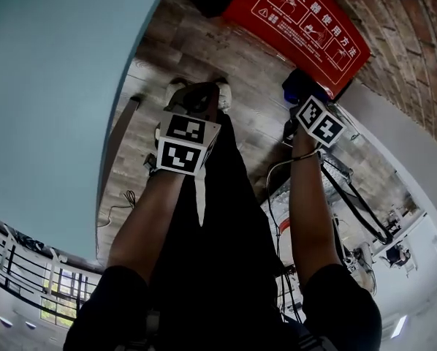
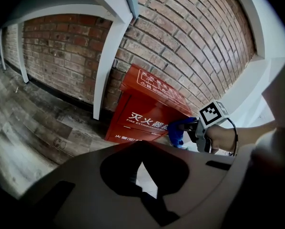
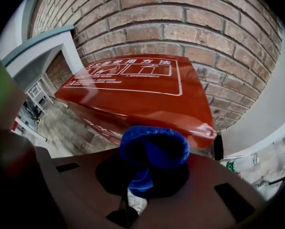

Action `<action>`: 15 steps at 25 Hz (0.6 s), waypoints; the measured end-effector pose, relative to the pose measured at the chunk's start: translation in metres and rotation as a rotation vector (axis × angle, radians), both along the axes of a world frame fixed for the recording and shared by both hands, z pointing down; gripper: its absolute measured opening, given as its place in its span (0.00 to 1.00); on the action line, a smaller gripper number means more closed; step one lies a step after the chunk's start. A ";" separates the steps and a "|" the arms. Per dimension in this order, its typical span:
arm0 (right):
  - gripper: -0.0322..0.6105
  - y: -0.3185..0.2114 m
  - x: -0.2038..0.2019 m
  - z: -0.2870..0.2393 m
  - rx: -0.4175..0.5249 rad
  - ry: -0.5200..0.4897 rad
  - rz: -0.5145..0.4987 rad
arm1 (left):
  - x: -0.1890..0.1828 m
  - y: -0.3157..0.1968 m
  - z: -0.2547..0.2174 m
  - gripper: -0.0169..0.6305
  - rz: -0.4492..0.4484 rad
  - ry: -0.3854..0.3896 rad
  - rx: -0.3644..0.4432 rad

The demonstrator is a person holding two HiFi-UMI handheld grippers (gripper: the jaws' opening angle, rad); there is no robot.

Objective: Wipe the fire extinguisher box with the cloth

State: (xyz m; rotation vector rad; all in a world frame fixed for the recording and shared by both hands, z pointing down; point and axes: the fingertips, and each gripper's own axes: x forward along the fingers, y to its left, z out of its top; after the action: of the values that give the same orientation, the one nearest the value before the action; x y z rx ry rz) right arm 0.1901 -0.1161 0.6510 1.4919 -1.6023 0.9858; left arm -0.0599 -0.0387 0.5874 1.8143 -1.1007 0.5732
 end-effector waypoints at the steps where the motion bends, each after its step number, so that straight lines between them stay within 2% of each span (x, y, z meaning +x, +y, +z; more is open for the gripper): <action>1: 0.12 -0.002 -0.008 0.002 -0.003 0.005 -0.015 | -0.001 0.002 0.000 0.02 0.008 0.002 0.001; 4: 0.12 -0.009 -0.040 0.004 -0.004 0.018 -0.083 | -0.008 0.007 0.000 0.02 0.004 0.014 0.002; 9: 0.12 -0.025 -0.118 0.013 0.008 -0.006 -0.273 | -0.032 0.010 0.007 0.02 -0.049 0.023 -0.008; 15: 0.12 -0.045 -0.202 0.016 0.028 -0.095 -0.316 | -0.052 0.018 0.012 0.02 -0.084 0.028 -0.034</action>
State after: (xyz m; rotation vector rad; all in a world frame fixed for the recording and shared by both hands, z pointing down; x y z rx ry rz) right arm -0.0120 -0.1616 0.6666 1.1756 -1.8576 0.8667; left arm -0.1123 -0.0207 0.5990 1.7335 -1.1360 0.5129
